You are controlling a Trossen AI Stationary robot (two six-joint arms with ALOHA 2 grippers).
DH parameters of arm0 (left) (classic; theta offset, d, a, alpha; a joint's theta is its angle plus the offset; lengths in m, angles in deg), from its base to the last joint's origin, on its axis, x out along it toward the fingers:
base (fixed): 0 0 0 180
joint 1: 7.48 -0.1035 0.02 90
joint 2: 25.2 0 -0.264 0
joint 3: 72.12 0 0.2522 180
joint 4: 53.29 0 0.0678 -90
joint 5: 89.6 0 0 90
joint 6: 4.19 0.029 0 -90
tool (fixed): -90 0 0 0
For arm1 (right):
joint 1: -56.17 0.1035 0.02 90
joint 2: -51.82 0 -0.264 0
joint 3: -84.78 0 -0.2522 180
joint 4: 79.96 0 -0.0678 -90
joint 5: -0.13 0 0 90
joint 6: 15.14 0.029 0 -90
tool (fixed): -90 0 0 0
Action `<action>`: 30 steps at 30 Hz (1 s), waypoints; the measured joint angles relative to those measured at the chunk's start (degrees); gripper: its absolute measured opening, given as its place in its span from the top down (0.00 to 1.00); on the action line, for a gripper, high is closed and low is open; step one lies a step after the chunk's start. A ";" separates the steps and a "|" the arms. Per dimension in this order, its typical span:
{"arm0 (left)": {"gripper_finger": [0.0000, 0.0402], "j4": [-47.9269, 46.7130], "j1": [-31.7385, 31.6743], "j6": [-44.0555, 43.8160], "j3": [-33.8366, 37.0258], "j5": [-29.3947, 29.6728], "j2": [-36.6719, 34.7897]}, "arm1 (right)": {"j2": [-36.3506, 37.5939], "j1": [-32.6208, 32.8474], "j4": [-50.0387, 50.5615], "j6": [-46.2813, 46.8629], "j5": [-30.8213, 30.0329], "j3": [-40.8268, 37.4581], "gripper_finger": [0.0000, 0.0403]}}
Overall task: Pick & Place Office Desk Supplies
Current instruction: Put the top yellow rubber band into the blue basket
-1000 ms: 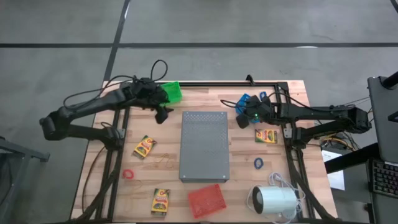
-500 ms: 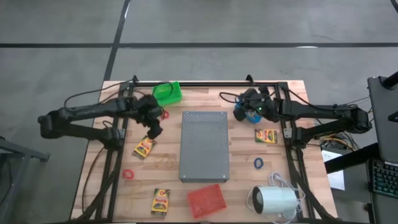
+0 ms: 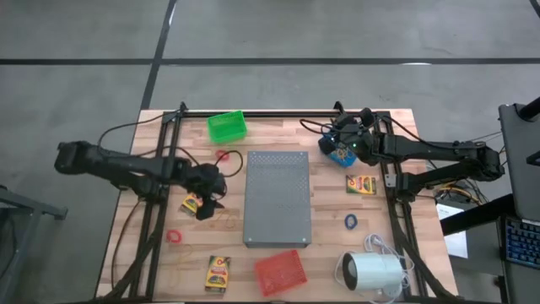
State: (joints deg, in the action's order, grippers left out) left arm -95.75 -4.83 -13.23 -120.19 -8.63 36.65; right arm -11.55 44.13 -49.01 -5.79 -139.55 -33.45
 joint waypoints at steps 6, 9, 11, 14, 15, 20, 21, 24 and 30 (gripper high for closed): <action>0.43 0.59 2.37 0.22 1.65 3.45 0.24 | -0.02 0.00 0.02 -0.07 0.01 0.00 0.83; 0.43 2.56 2.37 0.21 3.01 3.57 0.24 | -0.02 0.00 0.01 -0.05 0.01 -0.02 0.83; 0.43 5.42 2.37 0.22 3.73 3.73 0.24 | -0.02 0.00 0.06 -0.04 0.01 -0.04 0.83; 0.43 8.41 2.37 2.45 4.89 3.73 0.24 | -0.02 0.00 0.07 0.28 0.01 -0.13 0.83; 0.43 8.74 2.41 3.60 5.25 3.74 0.24 | -0.02 0.00 0.15 0.46 0.03 -0.16 0.83; 0.43 11.33 2.46 5.92 7.29 4.01 0.24 | -0.02 0.00 0.17 0.74 0.05 -0.41 0.81; 0.43 11.91 2.46 5.76 7.68 4.00 0.24 | -0.02 0.00 0.17 0.74 0.05 -0.45 0.81; 0.43 13.98 2.53 5.62 9.26 3.97 0.24 | -0.02 0.00 0.17 0.74 0.05 -0.52 0.82; 0.43 16.58 2.66 1.46 11.93 3.95 0.26 | -0.04 0.00 0.17 0.72 0.08 -0.55 0.84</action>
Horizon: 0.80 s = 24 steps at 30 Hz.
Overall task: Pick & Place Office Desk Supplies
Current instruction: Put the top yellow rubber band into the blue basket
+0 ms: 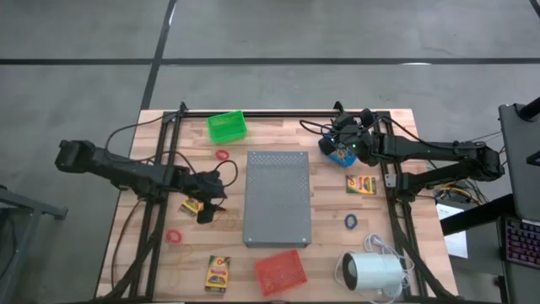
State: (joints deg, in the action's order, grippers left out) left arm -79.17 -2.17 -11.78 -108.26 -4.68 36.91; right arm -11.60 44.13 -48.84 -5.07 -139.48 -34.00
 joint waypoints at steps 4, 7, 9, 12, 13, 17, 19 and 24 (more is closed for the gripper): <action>0.43 2.82 0.54 -2.84 1.80 0.01 0.01 | 0.00 0.00 -0.07 -0.12 0.00 0.00 0.83; 0.43 6.13 1.20 -4.50 3.32 0.00 0.02 | 0.00 0.00 -0.11 -0.20 0.00 0.00 0.82; 0.43 7.31 1.76 -4.70 4.06 0.04 0.02 | 0.00 -0.02 -0.13 -0.22 0.00 0.00 0.82; 0.43 7.70 2.62 -4.57 4.60 1.17 0.02 | 0.00 -0.10 -0.33 -1.04 -0.01 0.00 0.81; 0.43 7.91 2.91 -4.46 4.83 1.57 0.02 | 0.00 -0.18 -0.40 -1.21 -0.02 0.00 0.81; 0.44 7.88 4.00 -2.78 5.14 2.00 0.02 | 0.00 -0.77 -0.44 -1.25 -0.02 0.00 0.81; 0.45 7.99 4.63 -1.58 5.14 2.14 0.02 | 0.00 -0.99 -0.48 -1.23 -0.02 0.00 0.82; 0.48 8.80 5.55 -0.80 5.83 2.12 0.02 | -0.07 -1.16 -0.46 -1.18 -0.02 0.00 0.83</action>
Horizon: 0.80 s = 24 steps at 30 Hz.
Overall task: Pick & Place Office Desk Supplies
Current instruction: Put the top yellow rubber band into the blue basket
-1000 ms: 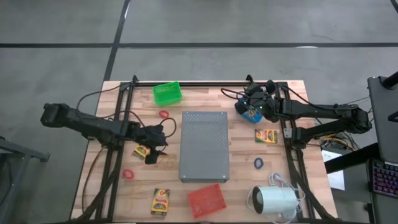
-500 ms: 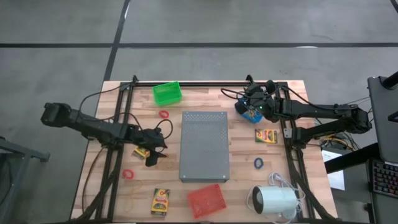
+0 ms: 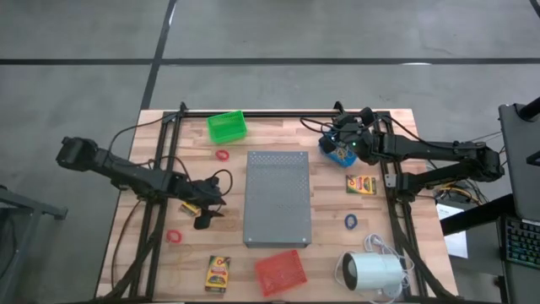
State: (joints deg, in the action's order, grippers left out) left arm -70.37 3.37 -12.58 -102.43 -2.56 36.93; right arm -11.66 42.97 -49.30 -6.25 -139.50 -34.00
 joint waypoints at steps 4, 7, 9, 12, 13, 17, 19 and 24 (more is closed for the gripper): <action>0.52 4.29 0.04 0.00 1.73 0.02 0.02 | -0.01 0.02 -0.06 0.11 0.00 0.00 0.82; 0.53 7.84 0.04 0.00 2.93 0.02 0.02 | -0.02 0.02 -0.06 0.10 0.01 0.00 0.81; 0.54 9.62 0.04 -0.35 3.77 0.01 0.02 | -0.02 0.02 -0.06 0.09 0.02 0.00 0.81; 0.54 11.09 0.02 -0.64 5.40 0.02 0.02 | -0.02 0.02 -0.06 0.09 0.02 0.00 0.81; 0.54 11.04 0.03 -0.82 5.79 0.02 0.02 | -0.02 0.02 -0.06 0.09 0.02 -0.01 0.81; 0.54 11.16 0.02 -1.81 6.13 0.22 0.02 | -0.02 0.04 -0.06 0.09 0.02 0.00 0.83; 0.54 11.21 0.02 -1.91 6.13 0.27 0.02 | -0.04 0.04 -0.04 0.09 0.02 0.00 0.83; 0.54 11.38 0.02 -1.68 6.48 0.82 0.02 | -0.04 0.04 -0.06 0.07 0.02 0.00 0.82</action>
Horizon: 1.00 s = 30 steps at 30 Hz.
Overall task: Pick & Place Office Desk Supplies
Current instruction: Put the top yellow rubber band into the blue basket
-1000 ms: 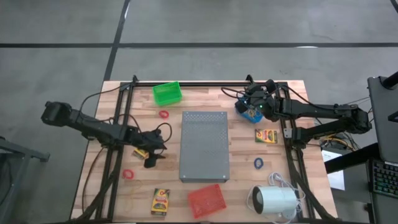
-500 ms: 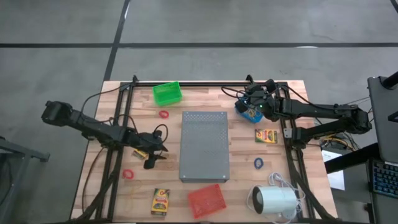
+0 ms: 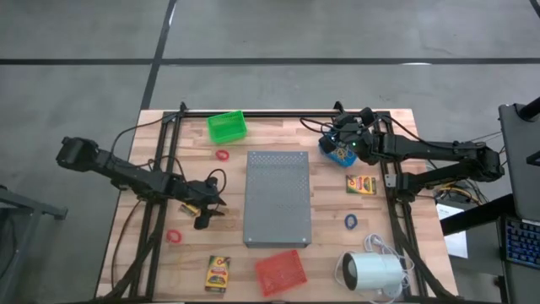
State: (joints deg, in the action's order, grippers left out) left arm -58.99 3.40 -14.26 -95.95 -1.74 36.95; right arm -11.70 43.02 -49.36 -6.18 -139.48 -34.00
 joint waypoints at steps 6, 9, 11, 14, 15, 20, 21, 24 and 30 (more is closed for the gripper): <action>0.54 0.60 0.00 0.02 0.39 0.70 2.34 | 0.00 0.00 0.02 0.02 0.02 0.00 0.81; 0.54 3.42 0.00 0.29 0.39 0.69 5.92 | 0.00 0.00 0.04 0.00 0.02 0.00 0.82; 0.54 4.95 -0.01 1.61 -0.03 0.93 8.30 | 0.00 0.00 0.02 0.00 0.03 -0.02 0.82; 0.54 6.89 -0.02 2.78 -0.58 0.94 11.08 | 0.00 0.00 0.02 -0.01 0.06 -0.02 0.83; 0.54 7.28 -0.02 2.80 -0.78 0.95 11.73 | 0.00 0.00 0.02 -0.01 0.07 -0.02 0.83; 0.54 7.98 0.02 2.97 -1.75 1.06 13.77 | -0.01 0.00 0.08 -0.02 0.07 -0.02 0.82; 0.54 7.89 0.02 2.99 -1.89 1.06 13.88 | -0.02 0.00 0.09 -0.17 0.07 -0.01 0.82; 0.57 7.81 0.02 4.04 -1.91 1.05 13.92 | 0.00 -0.02 0.13 -0.18 0.07 -0.02 0.81; 0.71 7.58 0.00 4.28 -1.81 1.41 13.92 | -0.02 -0.02 0.24 -0.18 0.07 -0.02 0.82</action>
State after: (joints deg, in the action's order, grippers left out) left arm -51.41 3.40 -9.97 -97.76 -0.33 50.88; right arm -11.73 43.00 -49.11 -6.36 -139.41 -34.02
